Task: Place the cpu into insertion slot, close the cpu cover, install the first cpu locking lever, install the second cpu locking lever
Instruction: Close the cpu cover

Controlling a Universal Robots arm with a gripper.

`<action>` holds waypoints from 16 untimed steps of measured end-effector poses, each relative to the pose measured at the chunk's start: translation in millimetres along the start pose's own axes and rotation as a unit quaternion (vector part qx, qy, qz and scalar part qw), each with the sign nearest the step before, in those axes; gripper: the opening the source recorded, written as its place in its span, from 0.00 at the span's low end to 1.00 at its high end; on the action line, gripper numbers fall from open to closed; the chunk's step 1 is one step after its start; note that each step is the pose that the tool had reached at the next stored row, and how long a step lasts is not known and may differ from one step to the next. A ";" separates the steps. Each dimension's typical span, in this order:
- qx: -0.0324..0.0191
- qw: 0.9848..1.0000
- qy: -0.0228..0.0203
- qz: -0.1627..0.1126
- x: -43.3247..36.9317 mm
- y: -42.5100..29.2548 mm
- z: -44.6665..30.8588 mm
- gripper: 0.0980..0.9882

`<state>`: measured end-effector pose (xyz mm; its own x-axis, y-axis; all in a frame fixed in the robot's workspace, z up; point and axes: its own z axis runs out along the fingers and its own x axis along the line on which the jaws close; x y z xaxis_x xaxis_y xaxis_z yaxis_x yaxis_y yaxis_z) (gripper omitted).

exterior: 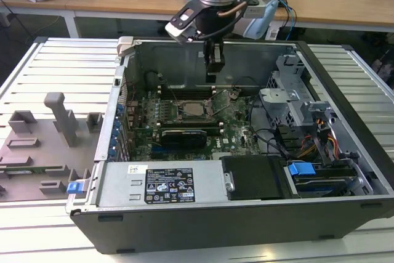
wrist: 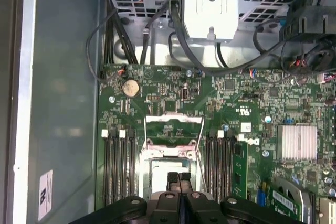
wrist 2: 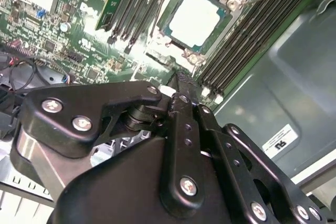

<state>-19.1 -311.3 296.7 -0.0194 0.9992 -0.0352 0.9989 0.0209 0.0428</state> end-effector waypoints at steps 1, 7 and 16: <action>0.000 1.000 0.000 0.000 -0.1 3.1 0.1 0.01; 0.001 1.000 0.000 0.000 -0.3 13.7 0.6 0.01; 0.003 1.000 0.000 0.000 -0.7 34.2 1.5 0.01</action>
<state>15.1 -311.3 296.7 -0.0196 0.9992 -0.0351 0.9991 0.0209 0.0373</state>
